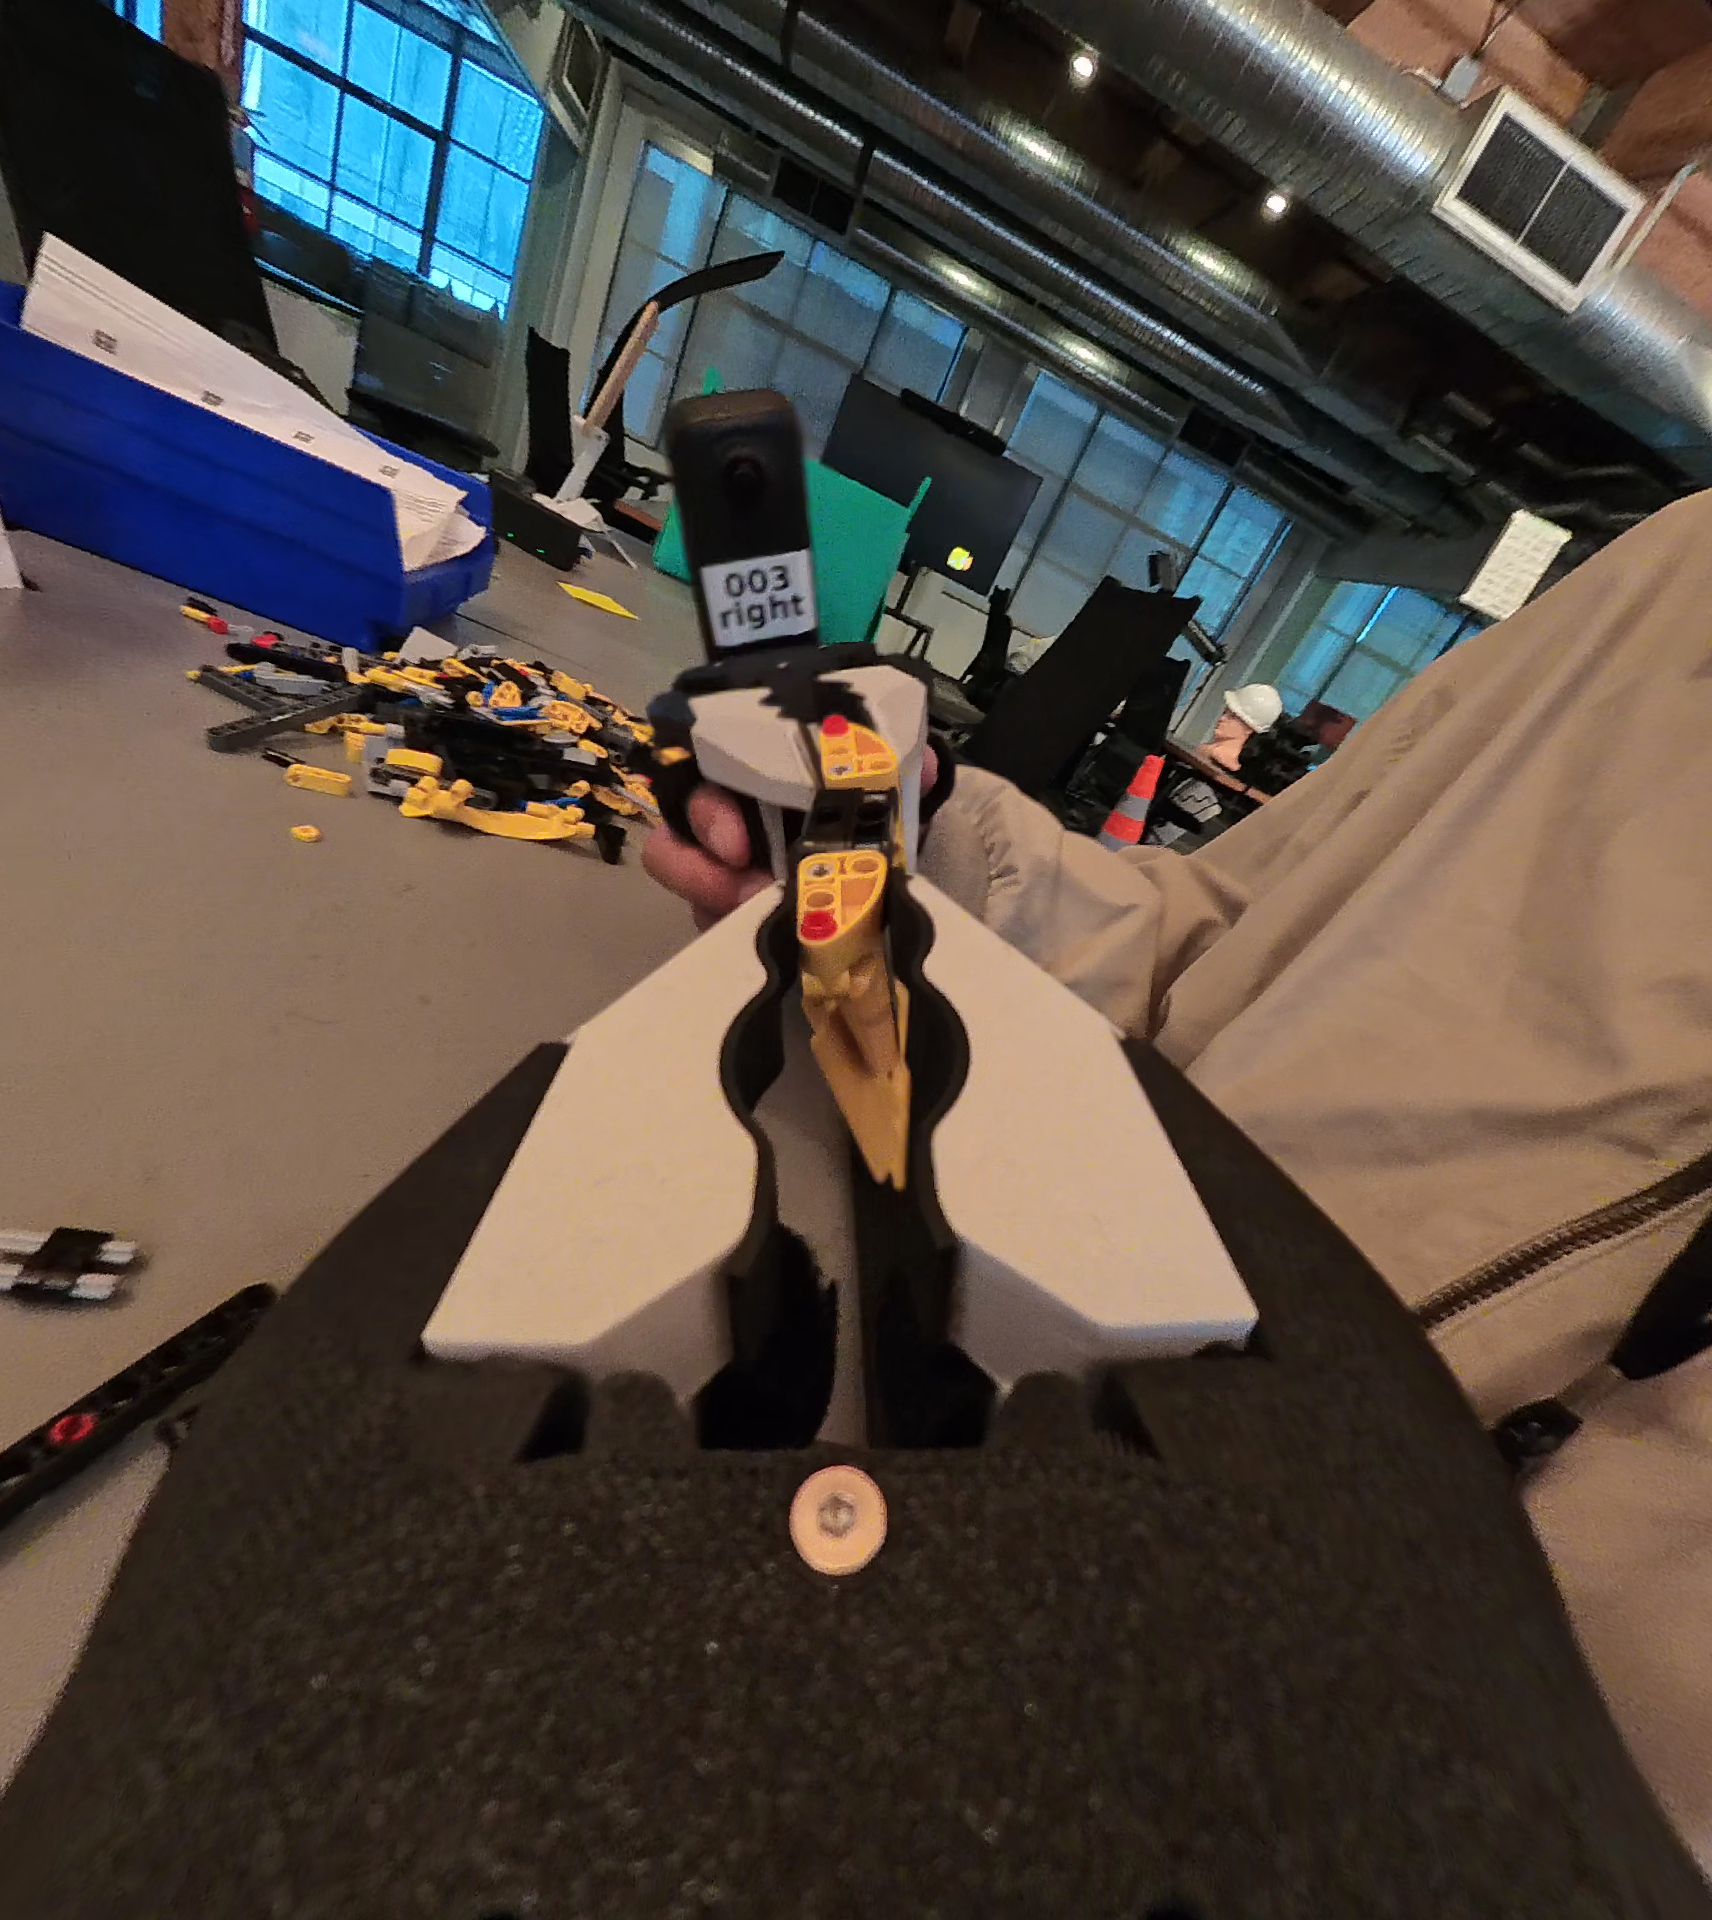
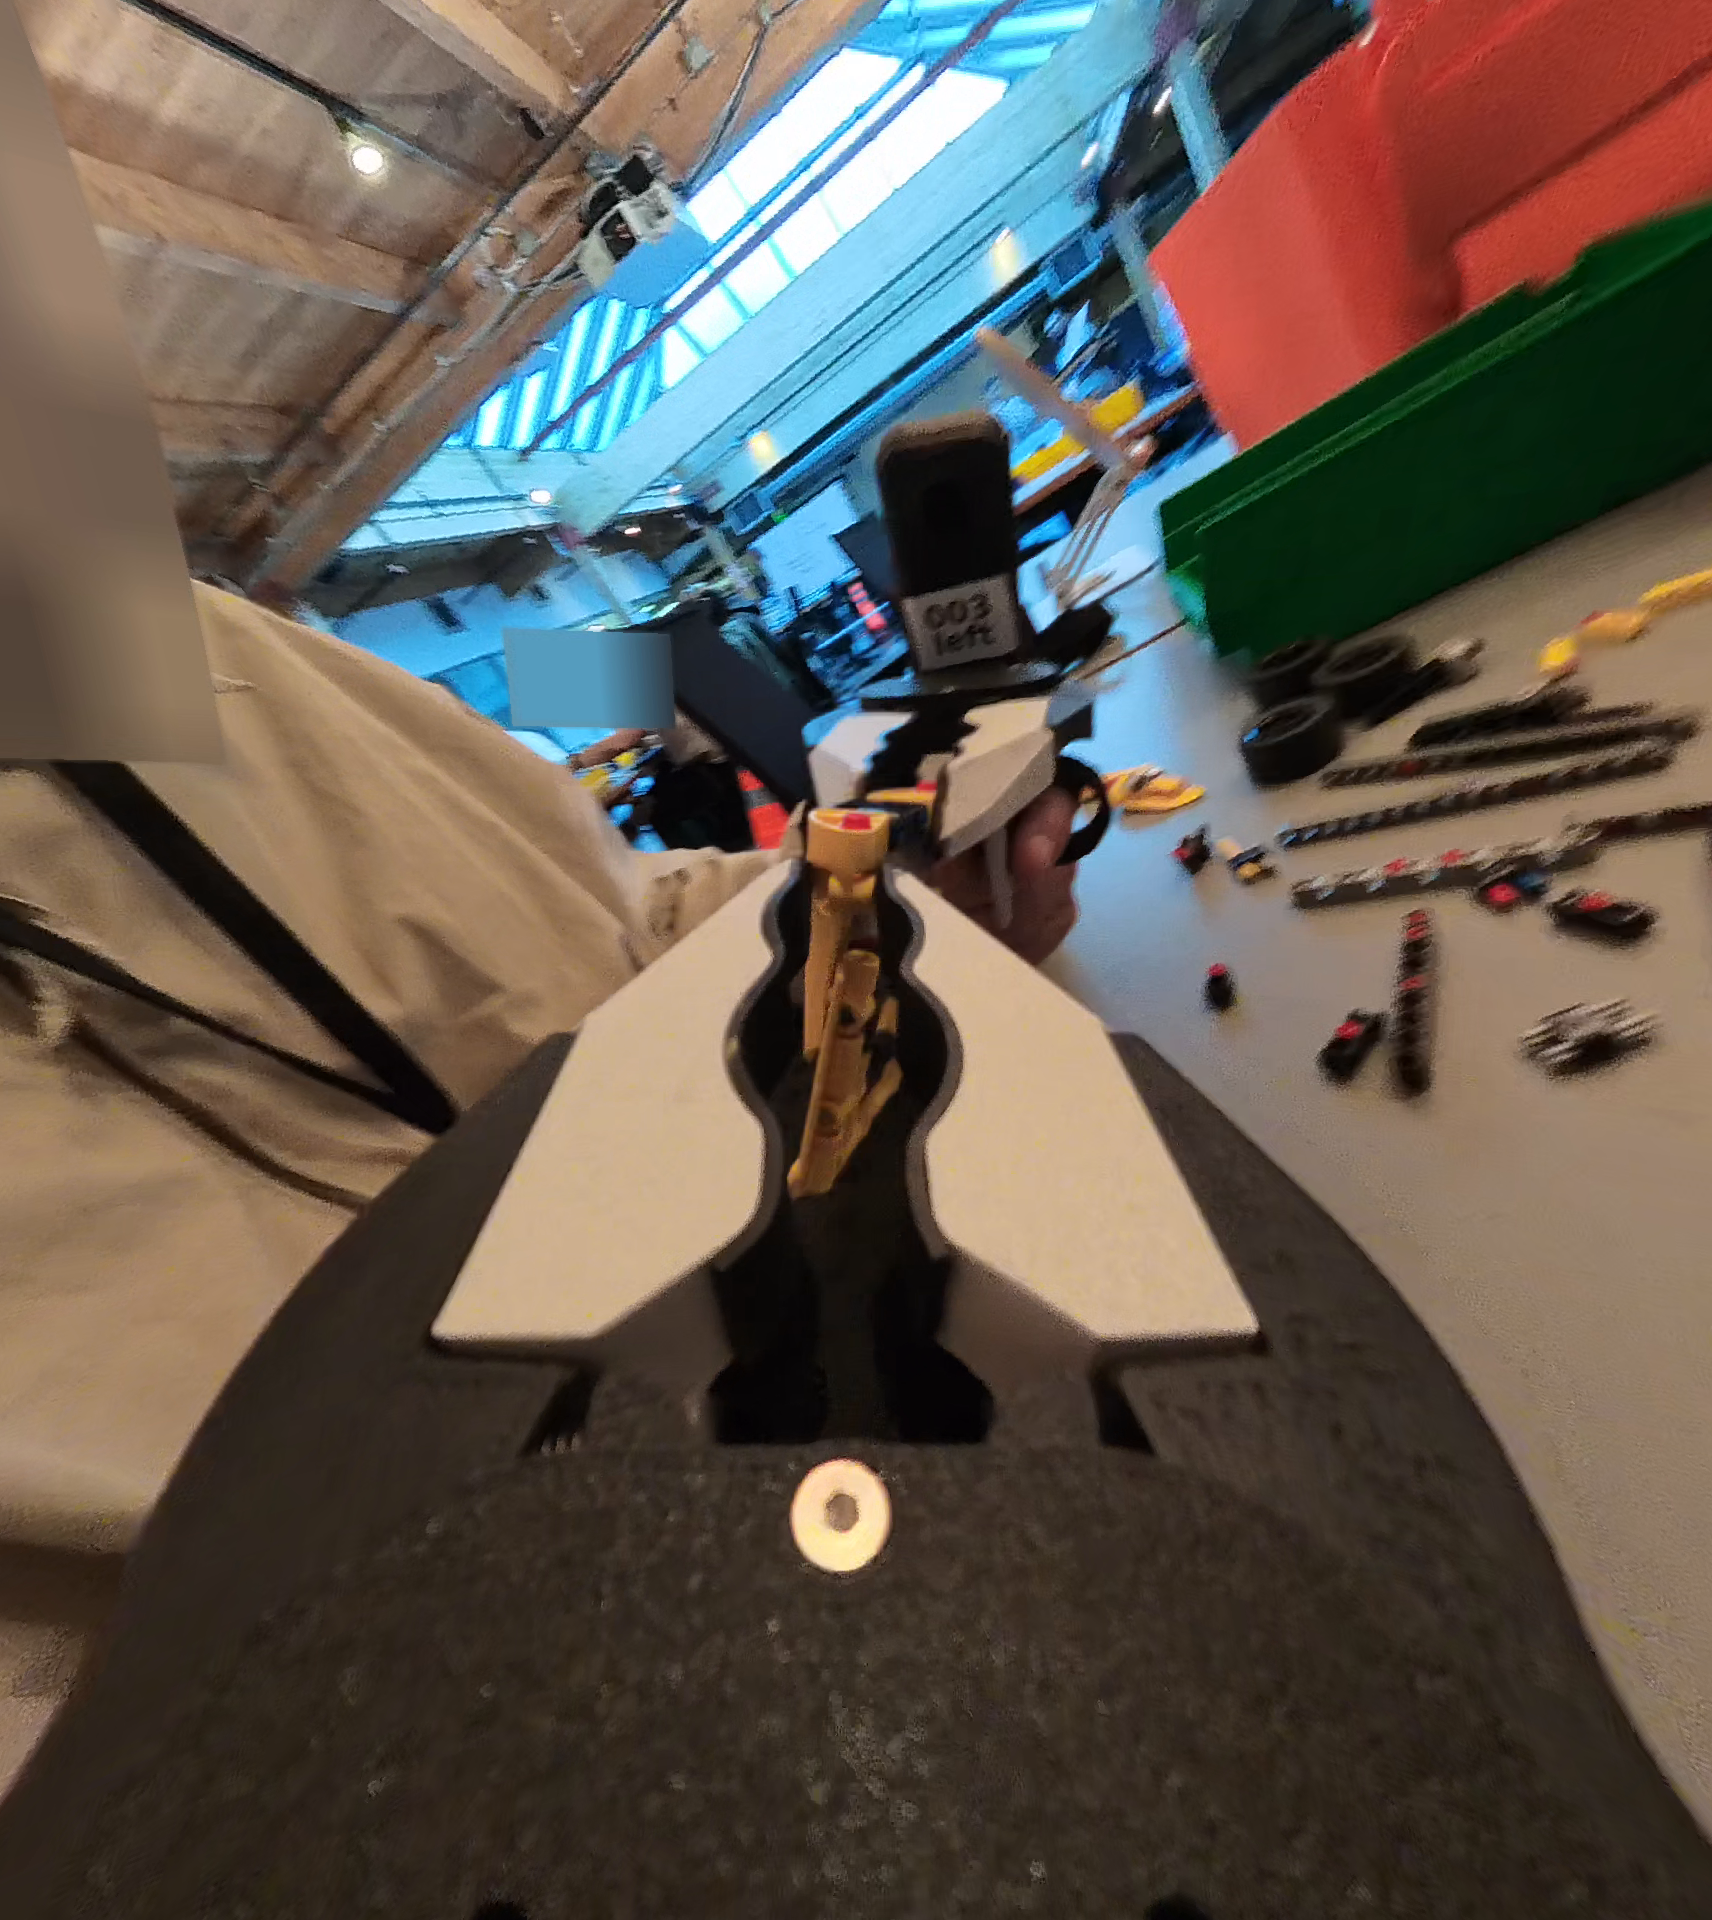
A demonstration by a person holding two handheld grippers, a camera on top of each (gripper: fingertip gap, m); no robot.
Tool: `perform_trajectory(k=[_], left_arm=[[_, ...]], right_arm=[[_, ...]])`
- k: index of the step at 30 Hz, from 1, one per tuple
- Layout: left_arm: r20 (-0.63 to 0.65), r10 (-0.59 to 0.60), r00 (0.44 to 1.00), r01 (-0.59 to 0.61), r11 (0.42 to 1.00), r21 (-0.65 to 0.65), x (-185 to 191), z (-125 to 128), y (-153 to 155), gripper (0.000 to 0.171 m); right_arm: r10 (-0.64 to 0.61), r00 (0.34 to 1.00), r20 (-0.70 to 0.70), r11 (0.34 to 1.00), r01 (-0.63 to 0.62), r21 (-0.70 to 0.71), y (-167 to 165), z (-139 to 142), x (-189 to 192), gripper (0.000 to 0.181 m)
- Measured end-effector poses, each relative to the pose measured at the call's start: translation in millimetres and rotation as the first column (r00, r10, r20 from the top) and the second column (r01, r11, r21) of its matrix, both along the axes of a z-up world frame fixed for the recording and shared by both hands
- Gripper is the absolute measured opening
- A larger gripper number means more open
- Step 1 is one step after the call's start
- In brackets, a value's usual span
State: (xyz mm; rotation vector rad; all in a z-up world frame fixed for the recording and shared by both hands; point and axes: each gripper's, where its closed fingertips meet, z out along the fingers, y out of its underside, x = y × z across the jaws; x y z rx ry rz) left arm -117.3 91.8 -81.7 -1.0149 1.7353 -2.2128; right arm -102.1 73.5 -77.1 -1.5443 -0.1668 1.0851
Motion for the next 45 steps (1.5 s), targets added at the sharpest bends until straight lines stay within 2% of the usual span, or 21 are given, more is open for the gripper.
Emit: perform_trajectory(k=[1,3,6,8,12,14,18,20,22,24,25,26,28,29,33,34,36,38,41,43,45], left_arm=[[-0.010,0.003,1.000,-0.003,1.000,-0.012,1,0,1,0.016],[-0.046,0.052,0.998,-0.052,0.999,-0.001,8,-6,8,0.016],[-0.115,0.166,0.979,-0.156,0.983,0.093,23,-27,20,0.016],[-0.134,0.206,0.969,-0.188,0.973,0.134,27,-34,24,0.017],[-0.149,0.101,0.984,-0.105,0.994,-0.020,20,-19,20,0.016],[-0.152,0.078,0.985,-0.093,0.992,-0.091,18,-13,24,0.015],[-0.158,0.061,0.986,-0.078,0.992,-0.104,17,-13,23,0.015],[-0.180,0.070,0.981,-0.090,0.990,-0.105,20,-16,24,0.016],[-0.243,0.157,0.957,-0.179,0.981,-0.073,31,-29,34,0.020],[-0.261,0.287,0.922,-0.294,0.956,0.012,42,-41,51,0.023],[-0.243,0.326,0.914,-0.327,0.944,0.036,43,-40,57,0.025],[-0.220,0.350,0.910,-0.349,0.936,0.046,44,-38,60,0.027],[-0.186,0.339,0.922,-0.337,0.940,0.043,42,-33,55,0.029],[-0.182,0.309,0.933,-0.309,0.951,0.033,40,-31,49,0.030],[-0.158,0.252,0.955,-0.257,0.966,-0.011,36,-23,39,0.032],[-0.155,0.249,0.956,-0.254,0.967,-0.017,35,-22,39,0.032],[-0.160,0.220,0.962,-0.229,0.973,-0.042,34,-20,36,0.032],[-0.164,0.187,0.969,-0.201,0.977,-0.076,32,-16,33,0.032],[-0.191,0.156,0.969,-0.172,0.982,-0.074,32,-20,28,0.030],[-0.192,0.173,0.966,-0.186,0.981,-0.049,32,-23,28,0.021],[-0.187,0.169,0.968,-0.180,0.983,-0.044,30,-23,29,0.020]], right_arm=[[0.025,0.999,-0.036,0.999,-0.026,-0.035,0,-1,0,0.012],[-0.032,0.999,-0.041,0.997,0.029,-0.073,8,-6,9,0.011],[-0.205,0.970,0.131,0.972,0.218,-0.093,23,-25,26,0.013],[-0.251,0.951,0.179,0.955,0.274,-0.116,27,-34,31,0.013],[-0.155,0.988,0.000,0.981,0.154,-0.120,21,-19,22,0.014],[-0.101,0.994,-0.041,0.990,0.096,-0.104,17,-13,16,0.029],[-0.133,0.991,0.035,0.986,0.135,-0.101,20,-19,16,0.006],[-0.134,0.990,0.049,0.984,0.139,-0.109,19,-20,16,0.005],[-0.241,0.954,0.178,0.966,0.254,-0.053,23,-22,25,0.004],[-0.406,0.829,0.385,0.909,0.408,0.082,28,-22,39,0.001],[-0.510,0.700,0.500,0.855,0.478,0.202,29,-18,48,0.001],[-0.581,0.552,0.598,0.809,0.473,0.350,28,-12,51,0.001],[-0.665,0.246,0.705,0.734,0.391,0.556,28,-8,49,0.001],[-0.657,0.120,0.744,0.730,0.344,0.590,30,-14,46,0.001],[-0.585,-0.295,0.755,0.761,0.121,0.637,40,-34,31,0.001],[-0.582,-0.370,0.724,0.761,0.064,0.645,41,-36,28,0.001],[-0.580,-0.451,0.678,0.766,-0.020,0.642,43,-39,21,0.000],[-0.569,-0.481,0.667,0.771,-0.029,0.637,44,-41,20,0.001],[-0.571,-0.490,0.658,0.769,-0.039,0.638,45,-41,20,0.001],[-0.579,-0.496,0.647,0.763,-0.050,0.644,45,-41,18,0.000],[-0.602,-0.497,0.625,0.736,-0.041,0.676,45,-40,17,0.001]])
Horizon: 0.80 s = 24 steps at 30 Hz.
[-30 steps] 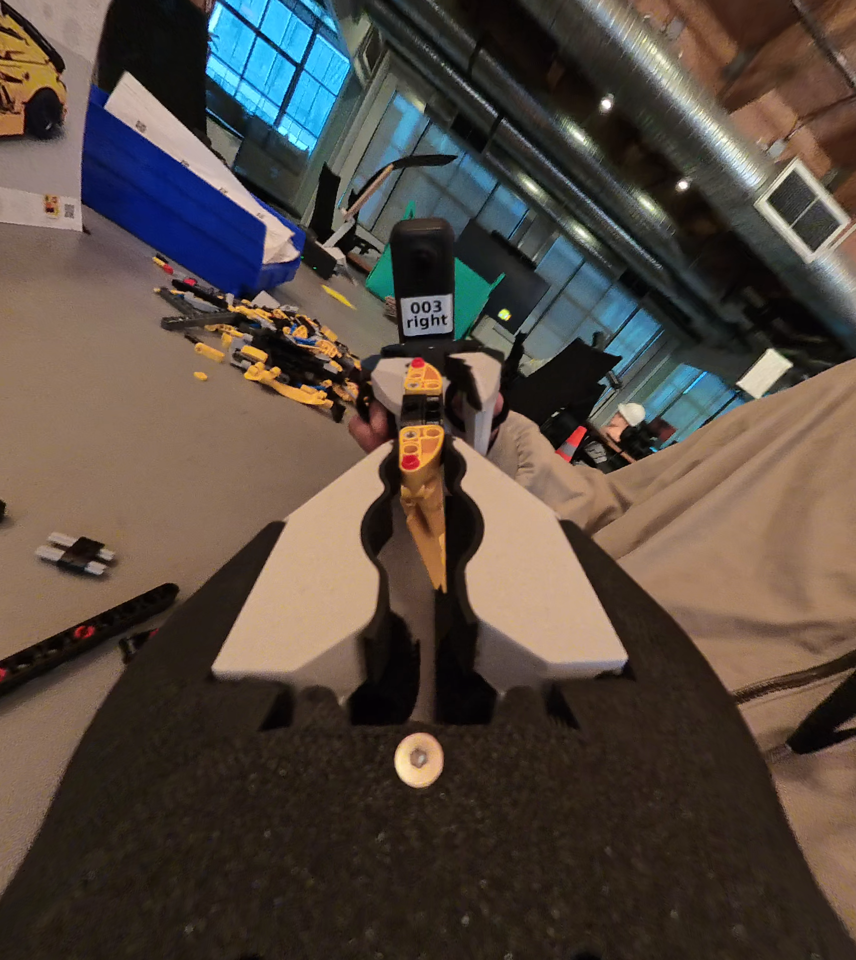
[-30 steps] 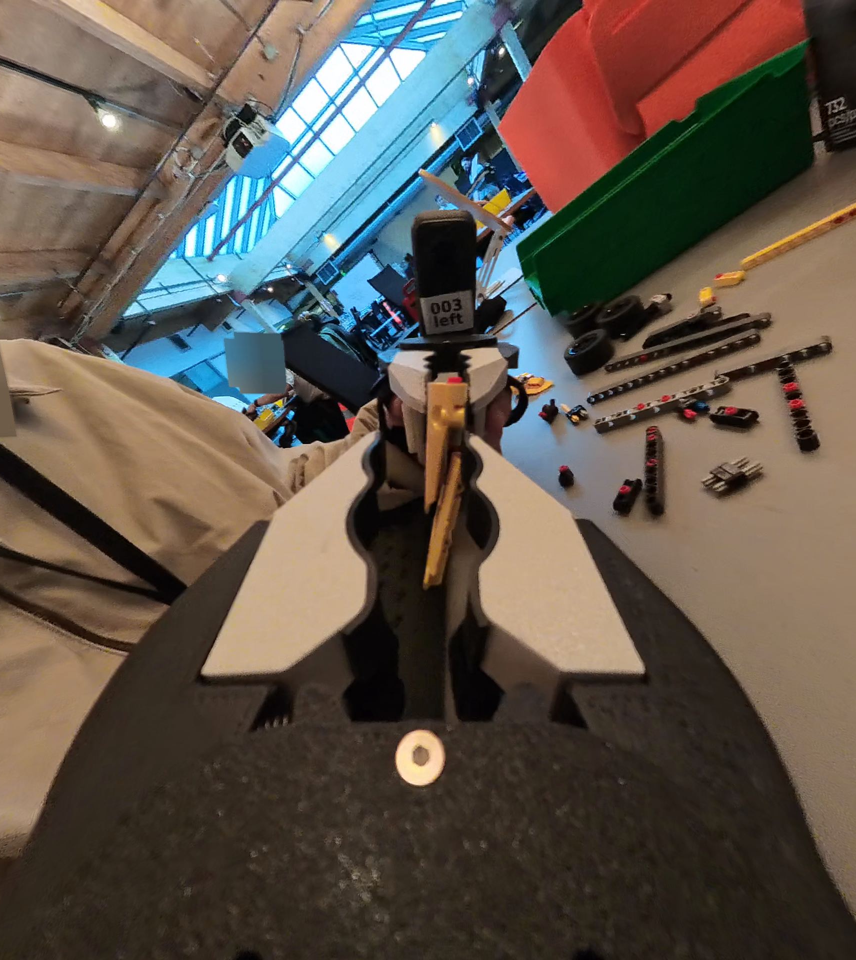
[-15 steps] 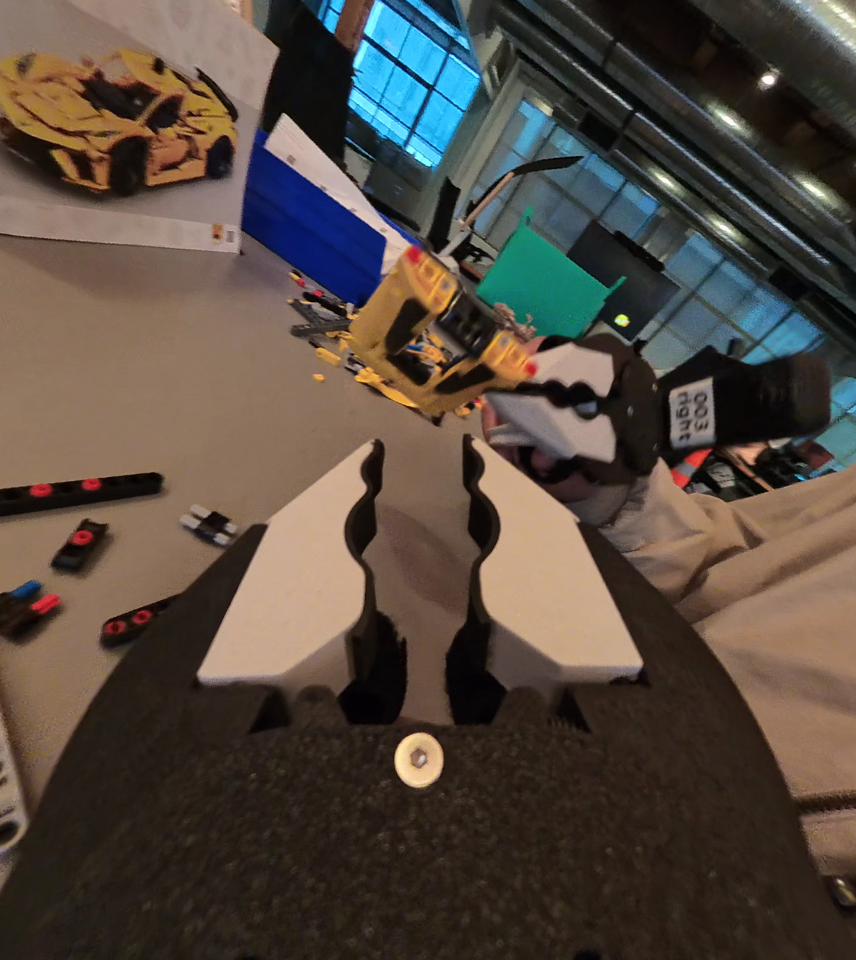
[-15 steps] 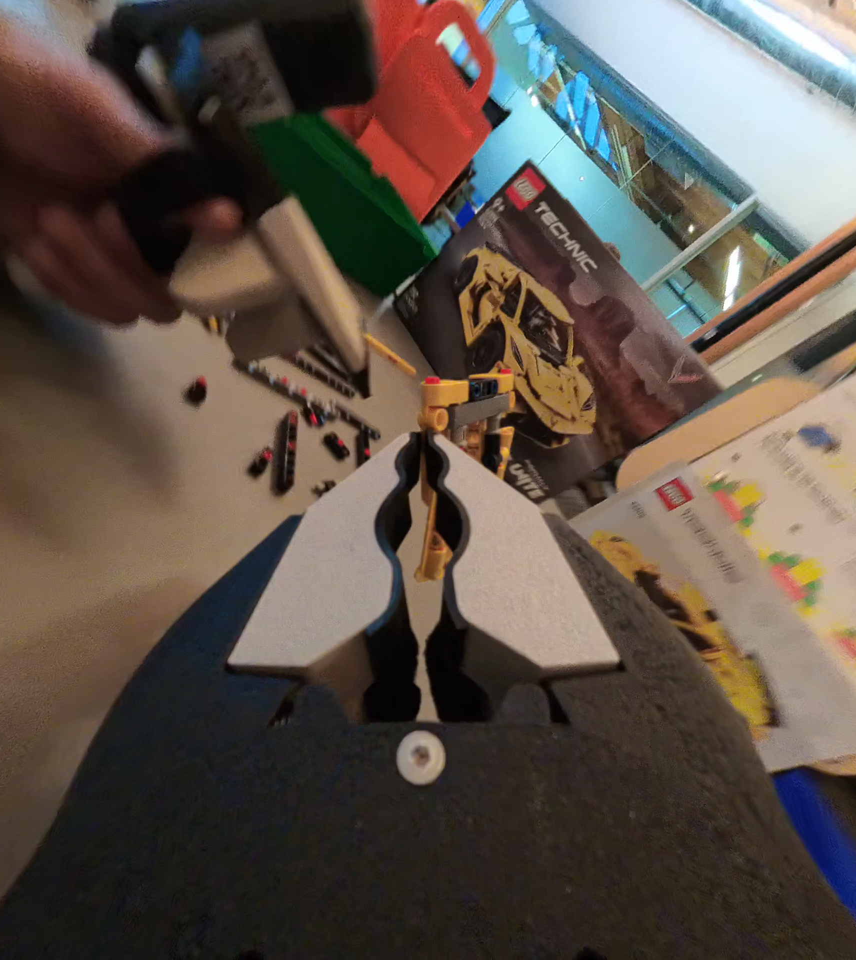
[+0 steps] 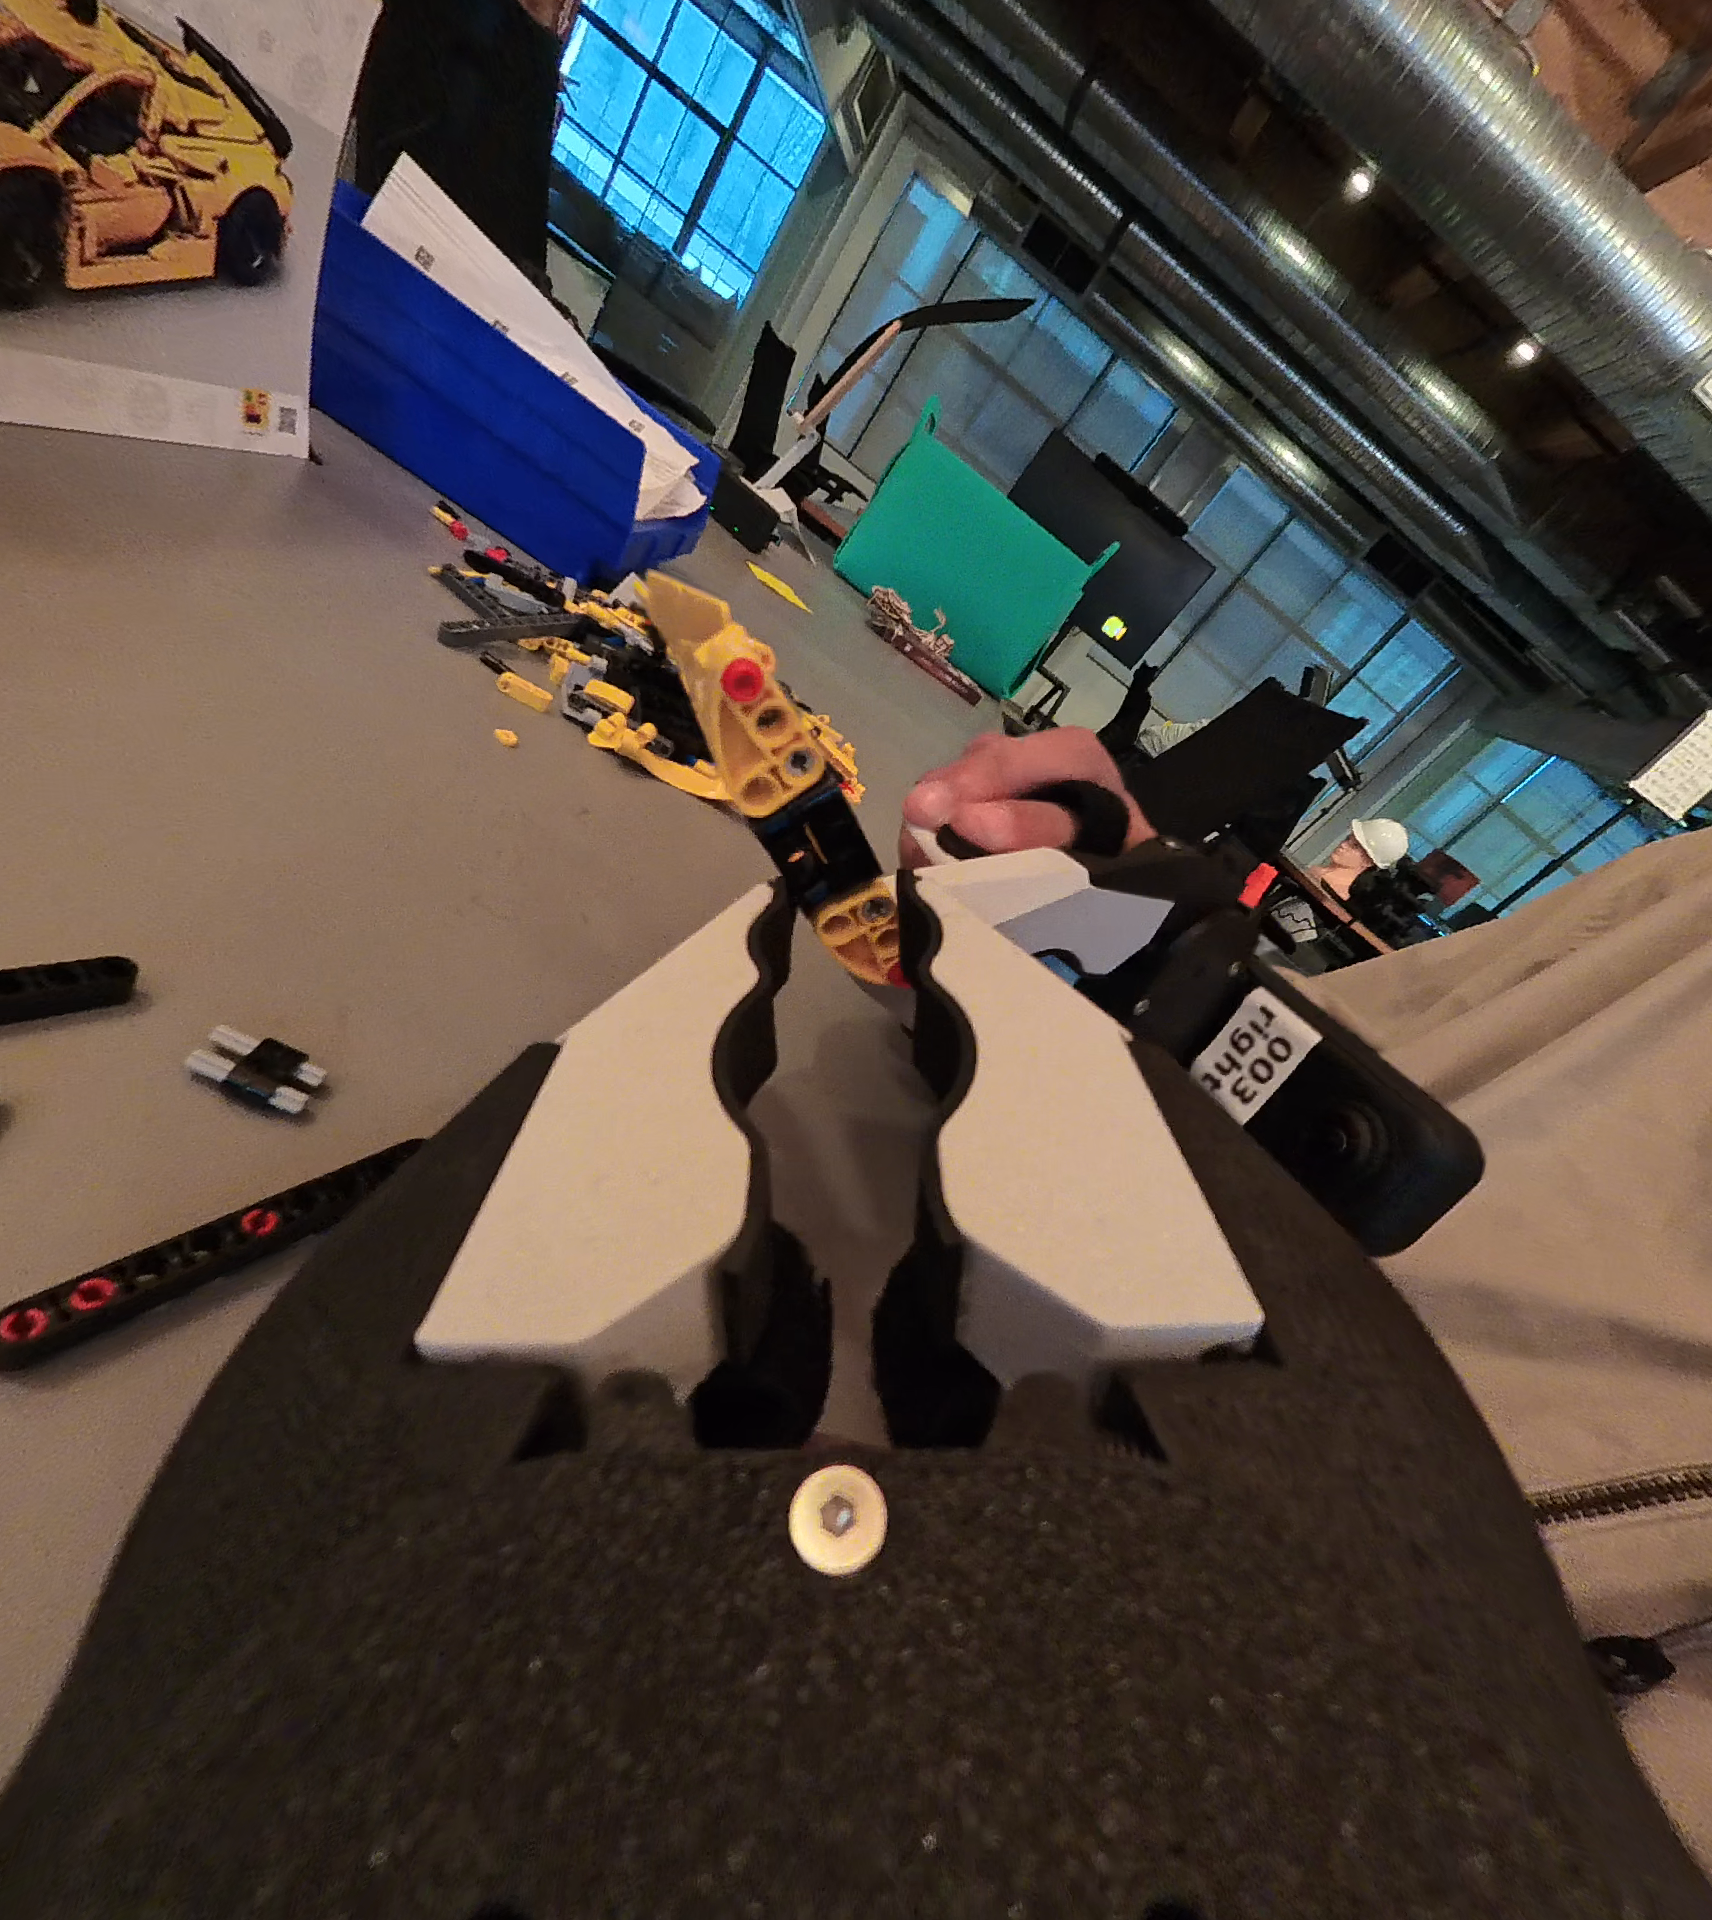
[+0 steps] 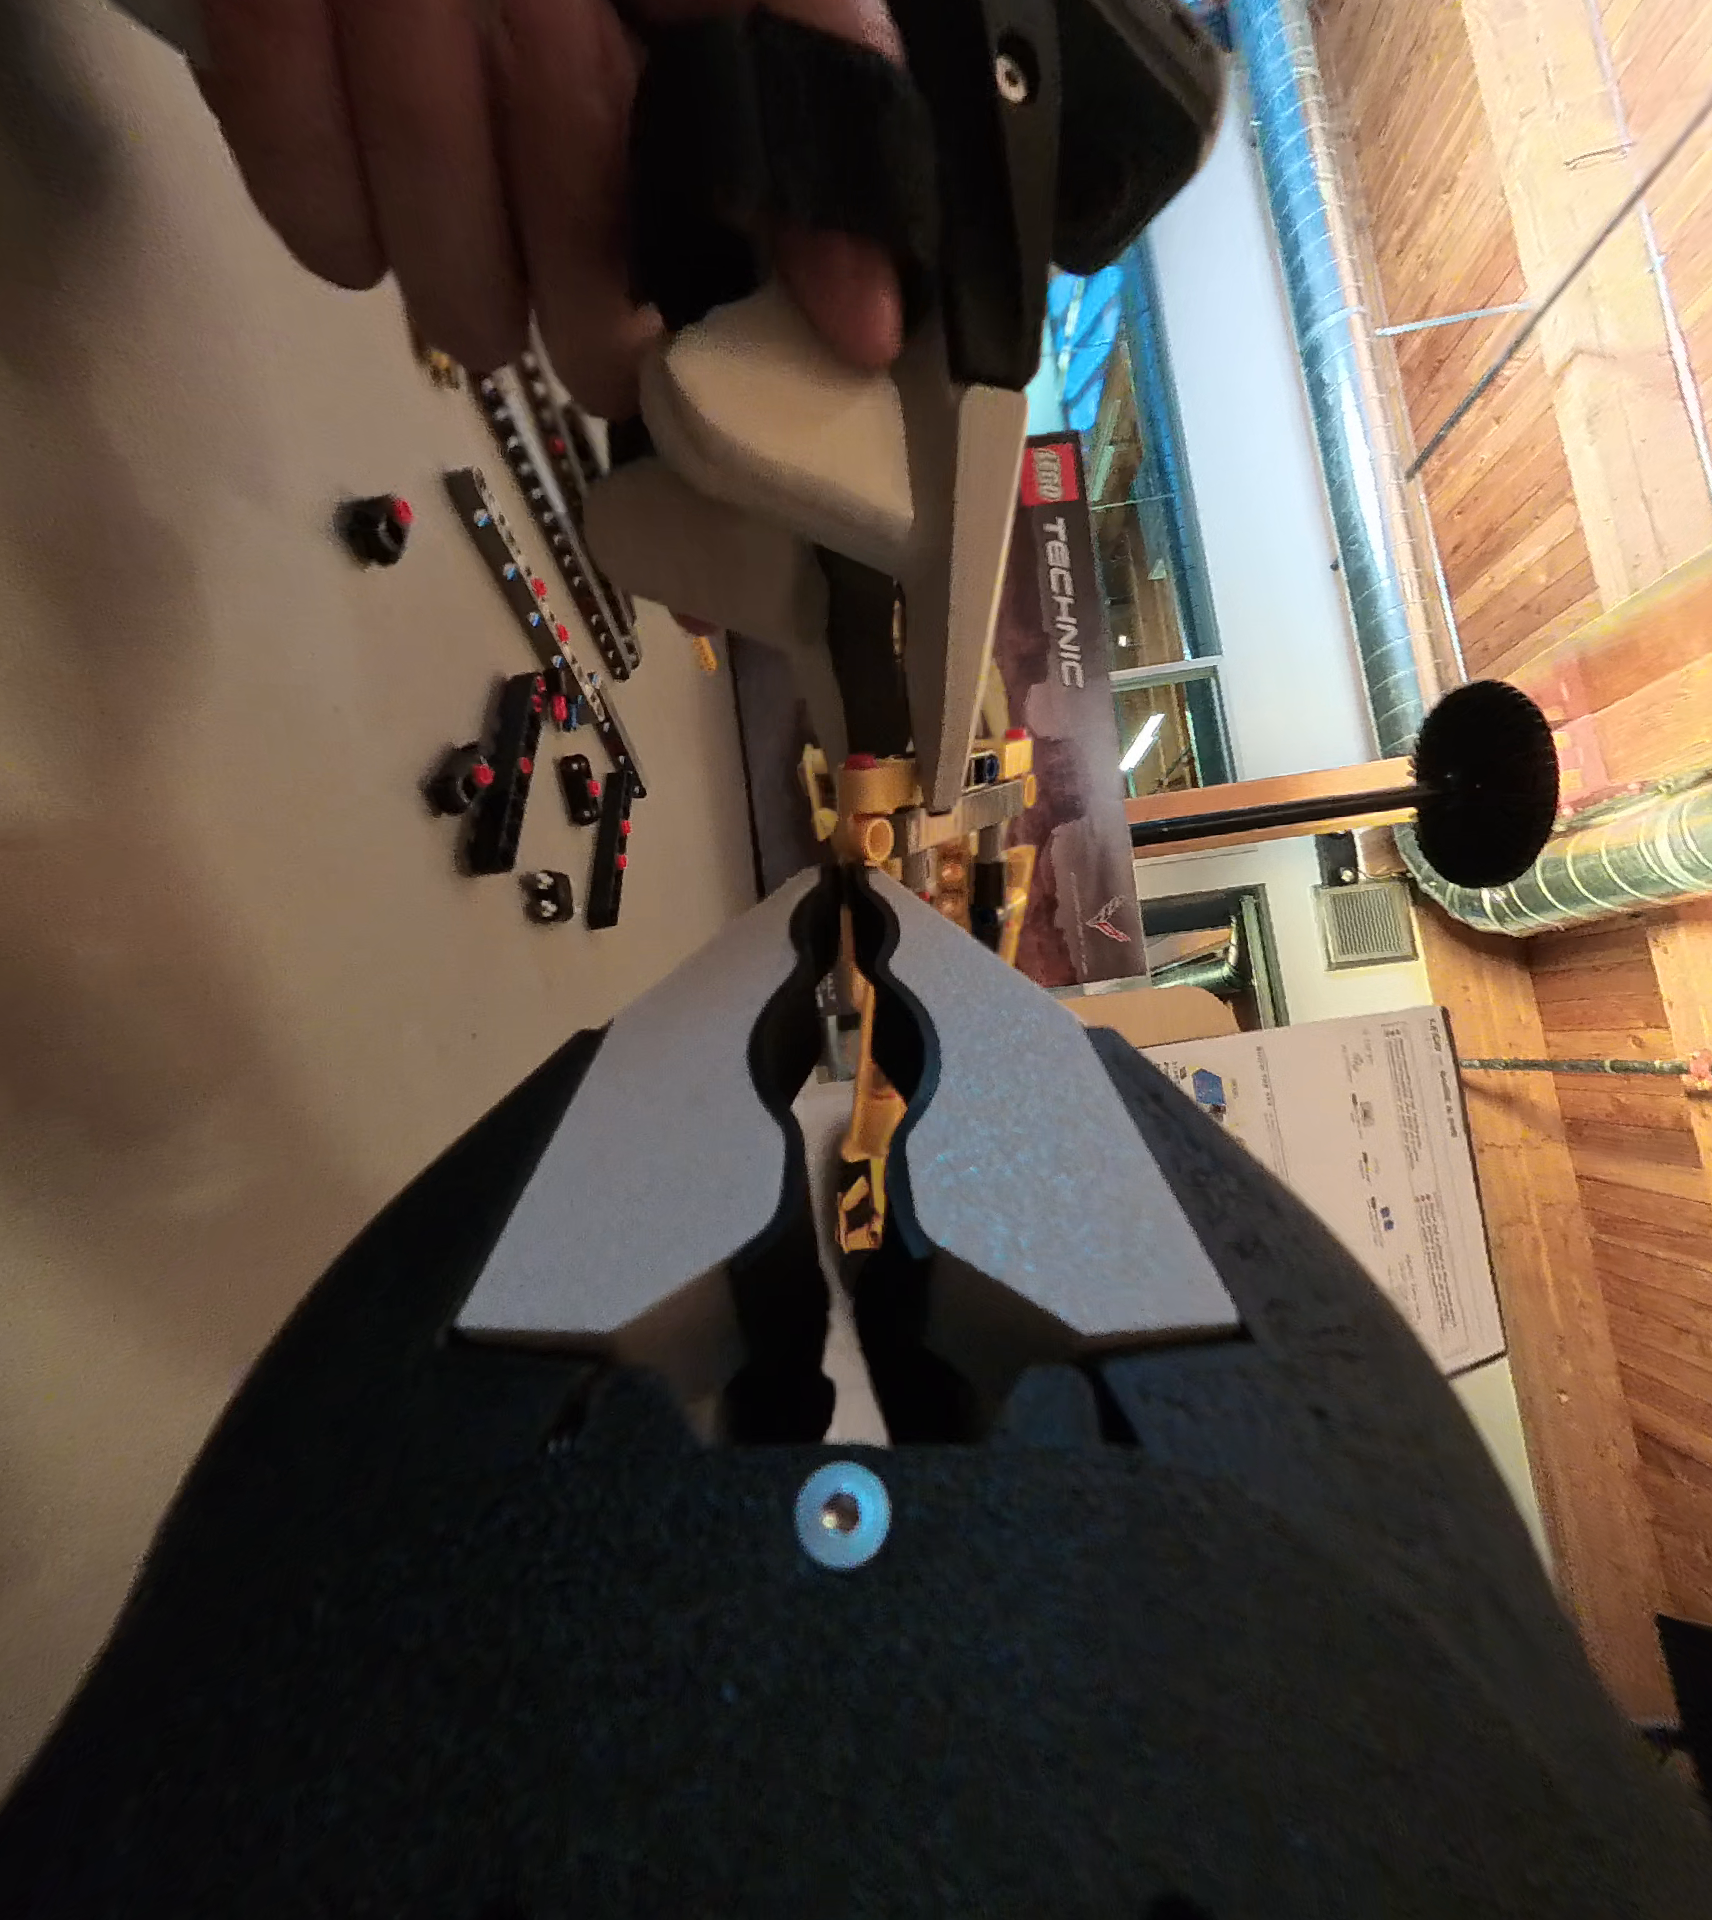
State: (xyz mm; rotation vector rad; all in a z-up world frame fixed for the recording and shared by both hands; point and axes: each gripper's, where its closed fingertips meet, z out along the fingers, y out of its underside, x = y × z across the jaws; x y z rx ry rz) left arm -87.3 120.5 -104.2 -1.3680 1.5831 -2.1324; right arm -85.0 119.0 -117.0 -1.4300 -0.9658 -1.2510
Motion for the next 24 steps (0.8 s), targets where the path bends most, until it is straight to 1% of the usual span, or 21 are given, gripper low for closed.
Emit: perform_trajectory(k=[1,2,3,4,5,6,7,8,9,10,11,12,13,14,15,16,17,19,20,22,24], left_arm=[[0.000,-0.009,1.000,0.009,1.000,-0.010,-1,1,0,0.019],[-0.005,-0.028,1.000,0.028,0.999,-0.032,-2,1,-1,0.019],[-0.009,-0.048,0.999,0.048,0.997,-0.059,-4,3,-2,0.019],[-0.009,-0.054,0.998,0.053,0.995,-0.082,-4,4,-1,0.019],[-0.011,-0.048,0.999,0.047,0.994,-0.094,-4,5,2,0.018],[-0.012,-0.046,0.999,0.045,0.994,-0.098,-4,5,5,0.017],[-0.002,-0.048,0.999,0.047,0.993,-0.111,-5,7,6,0.017],[0.025,-0.056,0.998,0.059,0.989,-0.134,-7,13,7,0.017],[0.063,-0.067,0.996,0.076,0.984,-0.160,-11,21,8,0.017],[0.099,-0.070,0.993,0.087,0.980,-0.179,-14,28,9,0.017],[0.125,-0.075,0.989,0.098,0.977,-0.191,-17,33,9,0.017],[0.145,-0.089,0.985,0.117,0.973,-0.199,-20,37,8,0.017],[0.157,-0.105,0.982,0.136,0.970,-0.202,-22,39,5,0.017],[0.162,-0.121,0.979,0.152,0.968,-0.197,-23,39,2,0.017],[0.160,-0.137,0.978,0.166,0.968,-0.189,-24,39,-1,0.017],[0.154,-0.151,0.977,0.178,0.967,-0.182,-24,37,-4,0.017],[0.144,-0.164,0.976,0.188,0.967,-0.172,-24,35,-7,0.017],[0.129,-0.178,0.976,0.198,0.967,-0.158,-23,32,-10,0.017],[0.118,-0.160,0.980,0.176,0.973,-0.148,-21,29,-9,0.018],[0.052,-0.107,0.993,0.111,0.990,-0.087,-11,13,-7,0.015],[0.006,-0.085,0.996,0.086,0.995,-0.048,-7,3,-6,0.016]], right_arm=[[0.001,0.999,-0.039,0.999,0.001,0.032,0,1,0,0.001],[0.016,0.994,-0.113,0.999,-0.011,0.045,-1,2,-3,0.002],[0.052,0.973,-0.227,0.998,-0.043,0.042,-3,3,-7,0.004],[0.098,0.919,-0.381,0.995,-0.085,0.051,-5,8,-10,0.017],[0.153,0.820,-0.551,0.988,-0.128,0.083,-7,18,-12,0.027],[0.216,0.674,-0.706,0.976,-0.171,0.135,-11,31,-10,0.036],[0.269,0.499,-0.823,0.961,-0.188,0.201,-16,45,-1,0.046],[0.301,0.319,-0.899,0.951,-0.168,0.259,-21,55,15,0.045],[0.299,0.146,-0.943,0.950,-0.135,0.281,-24,57,34,0.041],[0.272,-0.024,-0.962,0.955,-0.118,0.273,-25,52,51,0.049],[0.224,-0.205,-0.953,0.959,-0.131,0.253,-24,44,59,0.051],[0.156,-0.391,-0.907,0.940,-0.224,0.258,-25,40,52,0.050],[0.077,-0.559,-0.826,0.883,-0.346,0.316,-28,43,35,0.061],[-0.020,-0.672,-0.741,0.838,-0.415,0.354,-28,45,23,0.061],[-0.105,-0.709,-0.697,0.795,-0.481,0.370,-29,42,10,0.052],[-0.166,-0.707,-0.687,0.749,-0.544,0.378,-31,42,-4,0.044],[-0.188,-0.692,-0.697,0.729,-0.574,0.373,-31,42,-12,0.037],[-0.163,-0.640,-0.751,0.761,-0.566,0.318,-25,33,-15,0.015],[-0.146,-0.620,-0.771,0.773,-0.558,0.303,-24,32,-13,0.015],[-0.093,-0.614,-0.784,0.824,-0.490,0.286,-20,29,3,0.013],[-0.109,-0.594,-0.797,0.842,-0.482,0.244,-19,21,7,0.013]])
